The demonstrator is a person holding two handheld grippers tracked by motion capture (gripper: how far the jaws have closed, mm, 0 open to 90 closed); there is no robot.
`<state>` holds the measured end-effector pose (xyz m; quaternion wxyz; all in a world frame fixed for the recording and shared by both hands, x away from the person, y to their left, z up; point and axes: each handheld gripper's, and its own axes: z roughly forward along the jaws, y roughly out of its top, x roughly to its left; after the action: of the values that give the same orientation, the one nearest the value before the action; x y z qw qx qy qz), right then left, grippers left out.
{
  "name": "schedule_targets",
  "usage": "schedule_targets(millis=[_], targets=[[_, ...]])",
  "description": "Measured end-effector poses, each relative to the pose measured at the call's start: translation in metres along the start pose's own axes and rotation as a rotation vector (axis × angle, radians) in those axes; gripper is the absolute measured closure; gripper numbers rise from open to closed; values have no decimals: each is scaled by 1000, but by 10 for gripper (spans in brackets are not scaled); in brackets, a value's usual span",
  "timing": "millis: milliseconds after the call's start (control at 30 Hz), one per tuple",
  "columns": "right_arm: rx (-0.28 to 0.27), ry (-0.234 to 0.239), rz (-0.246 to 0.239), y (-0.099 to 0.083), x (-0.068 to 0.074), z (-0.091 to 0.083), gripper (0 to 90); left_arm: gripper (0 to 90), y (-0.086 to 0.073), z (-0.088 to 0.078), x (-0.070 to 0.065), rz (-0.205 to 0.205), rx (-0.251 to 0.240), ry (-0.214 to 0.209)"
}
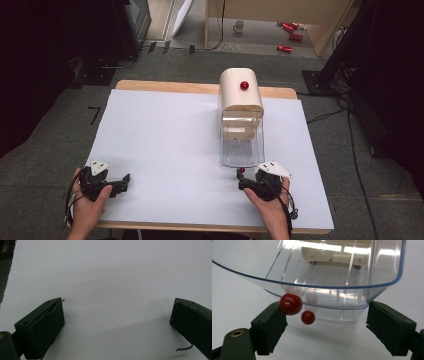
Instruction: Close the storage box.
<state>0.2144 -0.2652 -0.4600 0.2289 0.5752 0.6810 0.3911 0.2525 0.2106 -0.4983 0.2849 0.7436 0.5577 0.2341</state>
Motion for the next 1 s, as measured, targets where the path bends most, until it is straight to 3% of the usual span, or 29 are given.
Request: schedule_targets(millis=[100,133,200,333,400,733,1000], targets=[[-5,-2,-18,-1,-1,1,165,0,0,0,0,0,0,0],[1,-23,-51,-2,1,2,192,0,0,0,0,0,0,0],[20,-66,-71,-6,2,6,222,0,0,0,0,0,0,0],[22,-51,-33,-9,-2,9,233,0,0,0,0,0,0,0],[-2,-36,-8,-6,-4,5,253,0,0,0,0,0,1,0],[-32,-24,-8,0,-1,-6,286,0,0,0,0,0,0,0],[-61,-15,0,22,-1,-14,286,0,0,0,0,0,0,0]])
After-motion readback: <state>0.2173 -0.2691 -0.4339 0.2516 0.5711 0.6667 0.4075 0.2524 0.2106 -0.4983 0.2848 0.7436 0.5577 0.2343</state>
